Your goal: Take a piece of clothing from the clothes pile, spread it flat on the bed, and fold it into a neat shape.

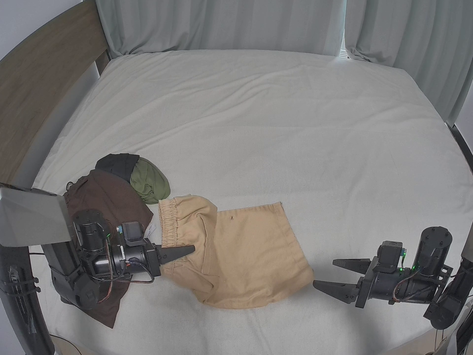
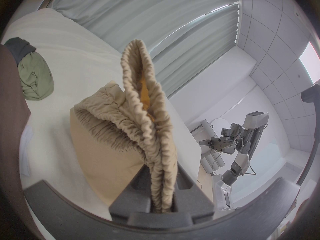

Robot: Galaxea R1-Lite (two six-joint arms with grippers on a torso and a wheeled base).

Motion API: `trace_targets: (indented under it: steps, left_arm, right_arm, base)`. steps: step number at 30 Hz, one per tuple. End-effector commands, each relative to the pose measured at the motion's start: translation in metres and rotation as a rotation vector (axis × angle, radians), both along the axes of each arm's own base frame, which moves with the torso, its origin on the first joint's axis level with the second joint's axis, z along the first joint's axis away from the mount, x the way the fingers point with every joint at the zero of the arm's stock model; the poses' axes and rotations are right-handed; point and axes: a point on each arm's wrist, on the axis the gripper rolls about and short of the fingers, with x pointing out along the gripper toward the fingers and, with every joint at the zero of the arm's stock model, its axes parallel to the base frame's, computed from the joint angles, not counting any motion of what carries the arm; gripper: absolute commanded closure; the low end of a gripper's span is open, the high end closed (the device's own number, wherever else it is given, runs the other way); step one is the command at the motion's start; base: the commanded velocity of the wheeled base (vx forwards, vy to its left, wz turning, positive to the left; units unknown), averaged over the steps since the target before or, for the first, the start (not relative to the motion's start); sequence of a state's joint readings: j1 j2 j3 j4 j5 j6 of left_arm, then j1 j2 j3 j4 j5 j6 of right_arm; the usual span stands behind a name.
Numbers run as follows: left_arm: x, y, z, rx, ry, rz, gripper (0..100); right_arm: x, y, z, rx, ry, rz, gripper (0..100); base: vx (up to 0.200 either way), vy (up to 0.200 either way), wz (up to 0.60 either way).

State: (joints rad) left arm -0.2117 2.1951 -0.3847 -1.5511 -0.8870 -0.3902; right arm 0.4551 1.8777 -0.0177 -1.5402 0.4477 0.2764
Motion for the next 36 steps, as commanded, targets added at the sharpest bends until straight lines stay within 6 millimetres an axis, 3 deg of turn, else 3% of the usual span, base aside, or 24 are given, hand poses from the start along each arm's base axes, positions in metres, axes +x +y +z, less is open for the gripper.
trace_targets:
  steps: [1,24,36]
  left_arm:
    - [0.005,-0.008,-0.009,-0.002,0.023,-0.017,100]
    - [0.034,-0.045,-0.028,-0.029,0.024,-0.054,100]
    - [0.036,-0.064,-0.036,-0.046,0.058,-0.096,100]
  right_arm:
    - [-0.001,-0.004,-0.002,-0.006,0.017,-0.015,0]
    - [0.003,-0.011,-0.001,-0.002,0.011,-0.052,0]
    - [0.006,-0.014,-0.001,0.000,0.006,-0.069,0]
  base:
    - [0.000,0.000,0.00]
    - [0.000,0.000,0.00]
    - [0.000,0.000,0.00]
